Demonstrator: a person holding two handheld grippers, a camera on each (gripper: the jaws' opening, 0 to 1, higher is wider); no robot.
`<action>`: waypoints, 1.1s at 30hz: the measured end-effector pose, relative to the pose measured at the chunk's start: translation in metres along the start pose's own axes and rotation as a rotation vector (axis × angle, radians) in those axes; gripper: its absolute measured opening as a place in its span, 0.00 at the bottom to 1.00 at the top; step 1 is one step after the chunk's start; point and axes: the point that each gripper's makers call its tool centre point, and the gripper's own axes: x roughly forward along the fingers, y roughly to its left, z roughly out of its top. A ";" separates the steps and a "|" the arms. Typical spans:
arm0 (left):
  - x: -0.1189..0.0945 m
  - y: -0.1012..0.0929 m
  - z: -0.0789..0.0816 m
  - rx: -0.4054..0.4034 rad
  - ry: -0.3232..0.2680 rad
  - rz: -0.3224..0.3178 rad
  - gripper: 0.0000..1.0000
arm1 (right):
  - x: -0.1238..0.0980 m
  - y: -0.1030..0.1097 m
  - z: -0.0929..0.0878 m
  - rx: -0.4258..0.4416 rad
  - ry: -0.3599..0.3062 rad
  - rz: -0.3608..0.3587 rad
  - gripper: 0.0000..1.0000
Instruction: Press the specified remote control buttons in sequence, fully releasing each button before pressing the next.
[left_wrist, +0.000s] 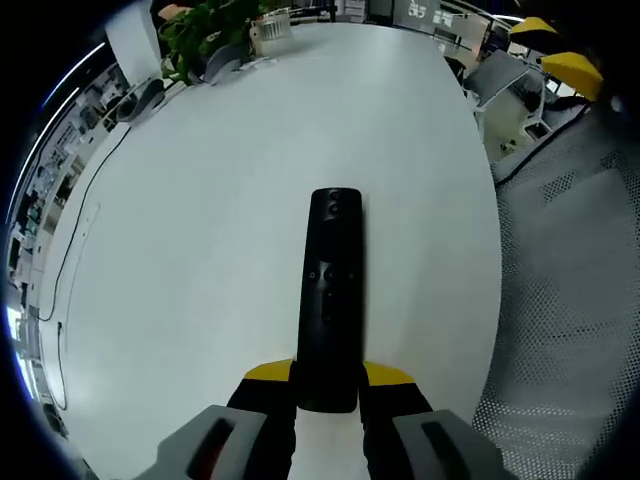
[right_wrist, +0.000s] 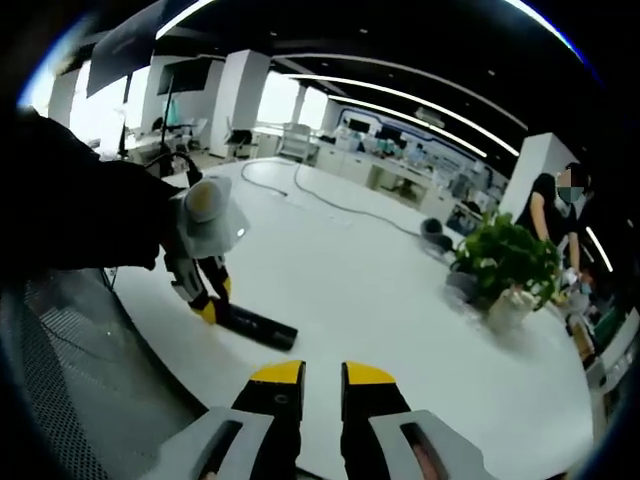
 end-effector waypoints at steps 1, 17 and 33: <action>0.000 -0.002 0.000 -0.005 0.000 0.002 0.23 | 0.001 0.002 0.002 0.013 0.000 0.029 0.04; -0.003 -0.032 -0.006 -0.080 -0.045 0.027 0.23 | 0.013 -0.003 0.097 0.031 -0.097 0.157 0.00; -0.006 -0.062 -0.012 -0.131 -0.112 0.030 0.23 | 0.061 0.015 0.125 0.174 -0.022 0.280 0.00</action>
